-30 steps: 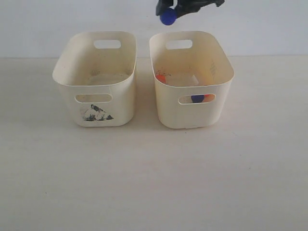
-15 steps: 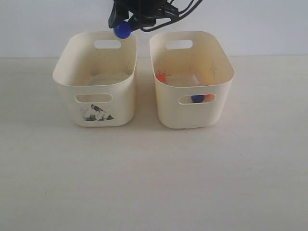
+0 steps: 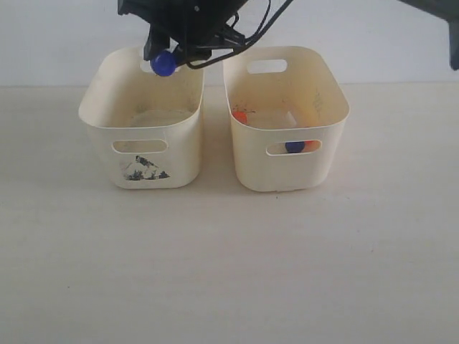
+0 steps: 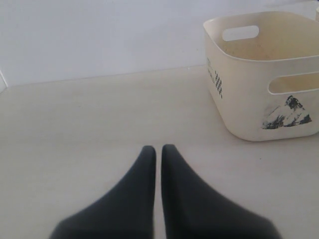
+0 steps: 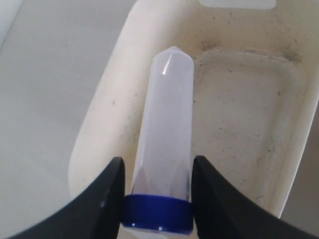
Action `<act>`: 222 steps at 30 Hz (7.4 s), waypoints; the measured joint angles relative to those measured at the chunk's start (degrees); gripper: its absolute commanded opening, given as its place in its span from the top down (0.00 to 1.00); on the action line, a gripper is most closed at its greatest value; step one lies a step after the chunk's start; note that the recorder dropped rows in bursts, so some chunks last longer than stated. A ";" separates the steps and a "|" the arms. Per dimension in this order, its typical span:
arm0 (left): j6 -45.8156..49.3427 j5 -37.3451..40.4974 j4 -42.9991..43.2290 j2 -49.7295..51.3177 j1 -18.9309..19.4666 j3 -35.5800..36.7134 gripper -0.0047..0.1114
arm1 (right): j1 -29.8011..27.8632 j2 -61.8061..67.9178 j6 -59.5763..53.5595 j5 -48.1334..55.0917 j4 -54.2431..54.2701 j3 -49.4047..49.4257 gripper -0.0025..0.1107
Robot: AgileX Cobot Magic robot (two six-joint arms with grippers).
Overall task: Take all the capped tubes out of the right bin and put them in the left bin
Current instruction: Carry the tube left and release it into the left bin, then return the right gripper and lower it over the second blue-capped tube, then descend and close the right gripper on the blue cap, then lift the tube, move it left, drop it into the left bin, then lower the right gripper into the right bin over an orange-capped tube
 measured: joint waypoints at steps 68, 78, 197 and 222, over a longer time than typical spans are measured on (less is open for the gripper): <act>0.00 0.00 0.00 0.00 0.00 0.00 0.92 | -11.46 10.68 -1.65 19.27 -29.63 -0.30 0.42; 0.00 0.00 0.00 0.00 0.00 0.00 0.92 | -11.46 9.77 -1.77 18.99 -27.62 -0.30 0.43; 0.00 0.00 0.00 0.00 0.00 0.00 0.92 | 5.75 1.57 -4.23 2.45 -3.18 0.17 0.42; 0.00 0.00 0.00 0.00 0.00 0.00 0.92 | -4.52 -1.98 2.27 21.37 -37.08 0.05 0.94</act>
